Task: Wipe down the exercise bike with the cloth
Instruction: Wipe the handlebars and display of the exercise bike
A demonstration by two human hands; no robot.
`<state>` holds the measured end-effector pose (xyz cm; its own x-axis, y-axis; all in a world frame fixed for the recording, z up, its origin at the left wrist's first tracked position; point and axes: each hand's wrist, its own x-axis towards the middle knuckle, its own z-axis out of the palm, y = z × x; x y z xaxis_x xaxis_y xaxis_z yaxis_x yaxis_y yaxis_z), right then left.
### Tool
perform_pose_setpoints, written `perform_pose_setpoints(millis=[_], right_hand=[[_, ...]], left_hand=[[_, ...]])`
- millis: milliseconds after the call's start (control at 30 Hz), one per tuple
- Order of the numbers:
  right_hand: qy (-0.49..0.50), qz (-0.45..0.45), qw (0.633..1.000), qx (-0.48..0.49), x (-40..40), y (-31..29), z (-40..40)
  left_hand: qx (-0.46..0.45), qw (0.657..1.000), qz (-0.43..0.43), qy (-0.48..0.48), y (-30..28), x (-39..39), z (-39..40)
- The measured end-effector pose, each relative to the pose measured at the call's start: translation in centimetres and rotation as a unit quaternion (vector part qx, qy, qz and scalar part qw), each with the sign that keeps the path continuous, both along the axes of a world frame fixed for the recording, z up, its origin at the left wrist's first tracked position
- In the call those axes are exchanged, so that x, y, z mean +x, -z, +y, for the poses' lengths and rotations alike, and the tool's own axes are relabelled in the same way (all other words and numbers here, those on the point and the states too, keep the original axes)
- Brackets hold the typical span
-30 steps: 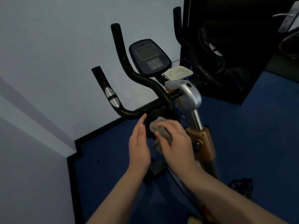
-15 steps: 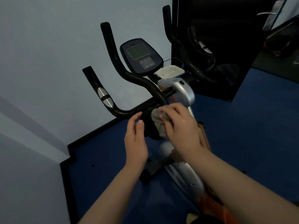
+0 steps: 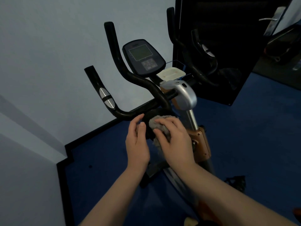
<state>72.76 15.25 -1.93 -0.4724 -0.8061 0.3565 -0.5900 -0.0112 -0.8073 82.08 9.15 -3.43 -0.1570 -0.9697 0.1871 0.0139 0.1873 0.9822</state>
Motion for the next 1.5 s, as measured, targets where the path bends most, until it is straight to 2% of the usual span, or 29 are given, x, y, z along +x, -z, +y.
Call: perform_pose_setpoints(millis=[200, 367, 500, 700, 867, 967, 1067, 1133, 1200, 1367, 1500], right_hand=[[-0.004, 0.035, 0.999, 0.036, 0.6, -1.9, -2.4], [-0.048, -0.049, 0.997, 0.033, 0.9, -0.6, 1.3], [-0.059, -0.043, 0.995, 0.062, 0.1, -1.9, -1.5], [-0.079, -0.093, 0.992, -0.025, 1.0, -0.6, 0.5], [-0.123, -0.036, 0.992, 0.016, -0.2, -2.0, -2.0], [-0.057, 0.017, 0.997, -0.046, -2.2, -2.2, -0.3], [0.013, 0.003, 0.995, -0.100, -6.1, -3.8, -0.9], [-0.050, -0.050, 0.996, -0.046, -7.4, -4.7, -3.0], [-0.115, -0.063, 0.991, 0.014, -6.8, -4.2, -3.6], [-0.095, -0.062, 0.993, -0.030, -6.5, -1.4, -0.3], [-0.158, -0.101, 0.982, 0.013, -7.5, -3.4, -3.8]], left_hand=[[-0.013, 0.999, 0.020, -0.032, 0.0, -0.7, 0.1], [-0.024, 0.999, 0.029, -0.036, 0.2, -1.0, 0.7], [-0.015, 0.997, 0.056, -0.045, 0.3, -1.7, 0.8], [0.004, 0.999, 0.041, -0.006, 0.1, -0.8, 0.9], [0.013, 0.998, 0.029, -0.050, -0.4, -1.2, 0.8], [0.015, 0.998, 0.002, -0.060, -0.8, -1.1, 0.5], [0.025, 0.997, -0.047, -0.059, -1.6, -1.5, -0.8], [0.032, 0.995, -0.077, -0.054, -1.8, -2.3, -1.1], [0.022, 0.994, -0.086, -0.063, -1.6, -2.7, -0.8], [0.015, 0.994, -0.092, -0.062, -1.1, -2.3, -0.7], [0.020, 0.995, -0.050, -0.080, -1.2, -2.7, -0.6]])
